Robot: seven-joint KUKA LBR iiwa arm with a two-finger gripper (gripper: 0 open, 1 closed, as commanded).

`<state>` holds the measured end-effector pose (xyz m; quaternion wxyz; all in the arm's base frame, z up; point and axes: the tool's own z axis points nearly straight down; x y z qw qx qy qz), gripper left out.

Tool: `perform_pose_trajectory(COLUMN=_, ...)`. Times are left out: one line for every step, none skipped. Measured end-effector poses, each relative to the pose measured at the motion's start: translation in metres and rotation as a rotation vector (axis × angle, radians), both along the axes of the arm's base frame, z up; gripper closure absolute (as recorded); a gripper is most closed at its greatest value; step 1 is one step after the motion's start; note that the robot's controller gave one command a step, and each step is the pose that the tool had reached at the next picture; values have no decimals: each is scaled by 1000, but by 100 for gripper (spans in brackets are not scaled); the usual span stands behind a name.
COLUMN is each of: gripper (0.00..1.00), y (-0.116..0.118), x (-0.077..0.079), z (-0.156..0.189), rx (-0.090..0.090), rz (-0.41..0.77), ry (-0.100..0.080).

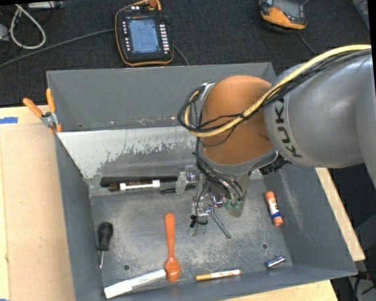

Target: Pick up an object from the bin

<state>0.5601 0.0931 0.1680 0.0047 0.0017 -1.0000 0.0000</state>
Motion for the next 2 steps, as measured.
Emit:
perform_pose_trajectory(gripper=0, y=-1, x=2, z=5, rx=1, rz=-5, ry=-8)
perform_pose_trajectory(gripper=0, y=13, x=1, z=-99, rx=5, rz=498, ry=-1)
